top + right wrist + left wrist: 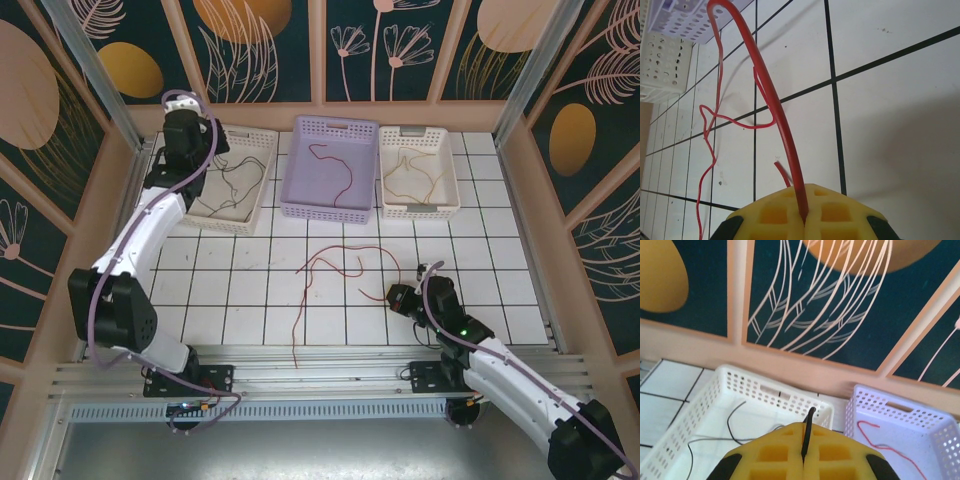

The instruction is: Untangle the cables

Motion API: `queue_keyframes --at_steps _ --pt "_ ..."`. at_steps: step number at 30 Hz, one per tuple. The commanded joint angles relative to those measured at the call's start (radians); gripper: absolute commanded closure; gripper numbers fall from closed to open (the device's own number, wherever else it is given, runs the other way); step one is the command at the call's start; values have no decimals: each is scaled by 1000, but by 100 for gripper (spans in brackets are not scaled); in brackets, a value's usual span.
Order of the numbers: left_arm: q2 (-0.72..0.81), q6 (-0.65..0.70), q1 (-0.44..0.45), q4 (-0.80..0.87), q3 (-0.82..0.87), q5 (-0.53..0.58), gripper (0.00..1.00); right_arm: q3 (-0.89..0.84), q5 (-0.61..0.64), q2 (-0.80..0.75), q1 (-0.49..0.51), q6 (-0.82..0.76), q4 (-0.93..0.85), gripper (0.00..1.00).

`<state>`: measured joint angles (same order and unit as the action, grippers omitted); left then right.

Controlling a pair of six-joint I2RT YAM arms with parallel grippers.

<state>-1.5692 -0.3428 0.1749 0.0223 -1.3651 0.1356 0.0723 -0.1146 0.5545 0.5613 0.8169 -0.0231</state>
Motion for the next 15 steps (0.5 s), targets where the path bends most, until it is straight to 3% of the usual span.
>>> queue_keyframes --at_steps 1,15 --pt "-45 -24 -8 -73 25 7 100 38 -19 -18 -8 -21 -28 100" --pt "-204 -101 -8 -150 107 -14 100 70 -13 -78 -8 -42 -88 100"
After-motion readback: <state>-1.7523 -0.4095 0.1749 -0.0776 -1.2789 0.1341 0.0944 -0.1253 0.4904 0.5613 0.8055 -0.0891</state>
